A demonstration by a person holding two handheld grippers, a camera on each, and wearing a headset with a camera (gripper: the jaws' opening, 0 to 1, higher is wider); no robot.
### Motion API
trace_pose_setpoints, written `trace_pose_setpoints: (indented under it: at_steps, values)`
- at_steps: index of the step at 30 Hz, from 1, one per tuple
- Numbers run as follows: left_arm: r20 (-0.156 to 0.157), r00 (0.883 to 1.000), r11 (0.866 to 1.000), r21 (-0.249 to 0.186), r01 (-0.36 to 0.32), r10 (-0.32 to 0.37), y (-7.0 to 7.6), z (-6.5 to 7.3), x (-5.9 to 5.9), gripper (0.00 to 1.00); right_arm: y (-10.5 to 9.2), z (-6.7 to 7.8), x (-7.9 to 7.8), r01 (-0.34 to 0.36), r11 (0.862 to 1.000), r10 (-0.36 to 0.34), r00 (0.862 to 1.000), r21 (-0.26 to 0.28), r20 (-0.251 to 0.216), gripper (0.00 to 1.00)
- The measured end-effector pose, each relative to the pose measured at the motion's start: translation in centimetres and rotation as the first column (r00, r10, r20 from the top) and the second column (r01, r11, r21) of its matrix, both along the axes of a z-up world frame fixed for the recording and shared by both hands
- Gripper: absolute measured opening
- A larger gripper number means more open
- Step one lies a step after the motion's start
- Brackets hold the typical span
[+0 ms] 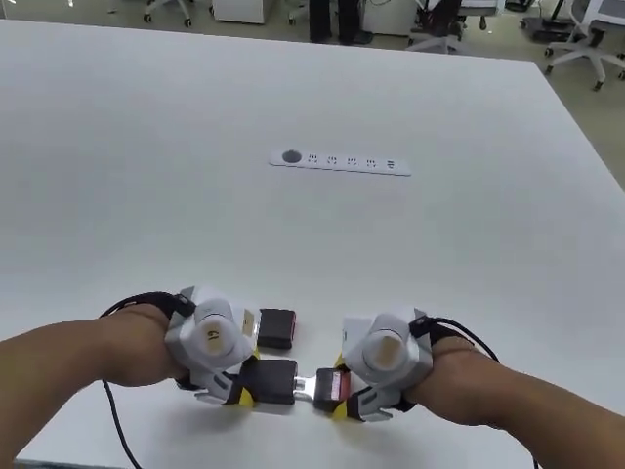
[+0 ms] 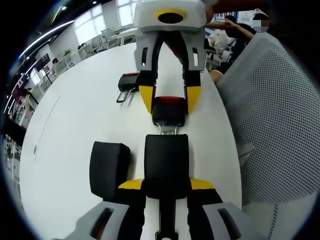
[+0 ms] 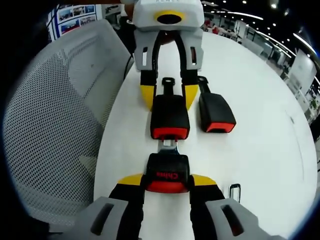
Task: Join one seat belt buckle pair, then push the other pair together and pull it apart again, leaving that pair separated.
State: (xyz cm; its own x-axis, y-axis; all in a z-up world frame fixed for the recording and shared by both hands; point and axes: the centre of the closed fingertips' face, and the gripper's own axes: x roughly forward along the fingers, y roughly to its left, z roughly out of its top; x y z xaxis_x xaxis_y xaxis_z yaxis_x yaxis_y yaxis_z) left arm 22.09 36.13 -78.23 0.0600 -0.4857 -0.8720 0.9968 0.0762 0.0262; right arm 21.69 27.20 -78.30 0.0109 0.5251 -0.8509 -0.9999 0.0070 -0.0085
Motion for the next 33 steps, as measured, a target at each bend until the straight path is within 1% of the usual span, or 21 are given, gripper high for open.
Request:
trace_pose_setpoints:
  at_steps: [4,6,10,11,13,15,19,24,26,30,31,32,33]
  values:
    - [0.005,1.0,1.0,-0.016,-0.001,0.001,-0.1,0.1,-0.2,0.32,0.2,0.0,0.0,0.008,1.0,-0.008,1.0,0.01,0.002,0.31]
    - [0.012,1.0,1.0,-0.018,0.004,-0.004,0.0,0.1,-0.1,0.32,0.3,0.1,0.0,0.017,1.0,-0.017,1.0,0.013,-0.002,0.31]
    - [0.012,1.0,1.0,-0.022,0.001,0.0,-0.1,0.2,-0.1,0.32,0.8,0.1,0.1,0.029,0.999,-0.029,1.0,0.021,-0.007,0.3]
    - [0.012,1.0,1.0,-0.021,0.001,0.0,-0.1,0.2,-0.1,0.32,1.0,0.1,0.3,0.026,0.999,-0.026,1.0,0.024,-0.011,0.3]
    - [0.012,1.0,1.0,-0.013,0.003,-0.003,-0.1,0.2,-0.1,0.32,1.3,0.0,0.4,0.033,0.999,-0.033,0.999,0.032,-0.015,0.3]
    - [0.01,1.0,1.0,-0.008,0.003,-0.003,0.0,0.1,0.0,0.32,1.2,0.1,0.3,0.033,0.999,-0.032,0.999,0.028,-0.009,0.3]
    - [0.008,1.0,1.0,-0.006,0.004,-0.004,0.1,0.0,0.1,0.32,1.1,0.2,0.3,0.05,0.998,-0.049,0.999,0.039,-0.016,0.3]
    - [0.006,1.0,1.0,0.004,0.012,-0.012,0.0,0.1,0.0,0.32,1.2,0.1,0.5,0.062,0.997,-0.062,0.998,0.041,-0.008,0.3]
    - [0.005,1.0,1.0,0.005,0.015,-0.015,0.0,0.1,0.0,0.32,1.3,0.0,0.7,0.073,0.996,-0.072,0.997,0.049,-0.006,0.3]
    - [0.001,1.0,1.0,0.013,0.021,-0.021,0.0,0.1,0.0,0.31,1.4,0.1,0.7,0.083,0.995,-0.083,0.997,0.052,-0.001,0.3]
    - [0.001,1.0,1.0,0.014,0.025,-0.025,0.0,0.1,0.0,0.31,1.5,0.1,0.8,0.084,0.995,-0.085,0.996,0.059,0.001,0.3]
    - [0.005,0.999,0.999,0.021,0.039,-0.039,-0.1,0.1,0.0,0.31,2.3,0.2,0.4,0.09,0.993,-0.089,0.996,0.078,-0.022,0.3]
    - [0.004,0.999,0.999,0.024,0.042,-0.042,-0.1,0.1,0.0,0.31,2.7,0.0,0.5,0.081,0.994,-0.081,0.997,0.069,-0.007,0.3]
